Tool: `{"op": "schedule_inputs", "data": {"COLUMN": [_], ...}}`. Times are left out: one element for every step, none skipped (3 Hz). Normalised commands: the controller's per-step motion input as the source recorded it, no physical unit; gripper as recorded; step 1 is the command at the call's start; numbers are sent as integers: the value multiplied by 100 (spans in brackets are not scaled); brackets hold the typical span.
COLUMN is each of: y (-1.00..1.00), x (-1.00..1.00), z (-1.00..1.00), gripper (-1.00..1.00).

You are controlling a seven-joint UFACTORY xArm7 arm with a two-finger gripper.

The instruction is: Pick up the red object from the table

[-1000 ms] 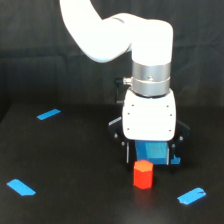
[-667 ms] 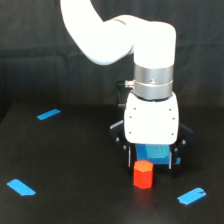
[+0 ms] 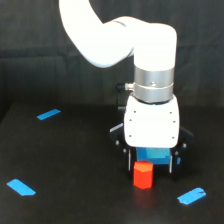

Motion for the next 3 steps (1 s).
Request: {"op": "schedule_inputs", "data": {"y": [-22,-15,-11], "x": [4,6,11], "z": [-5,-3,-7], "gripper": [57,20,-1]}}
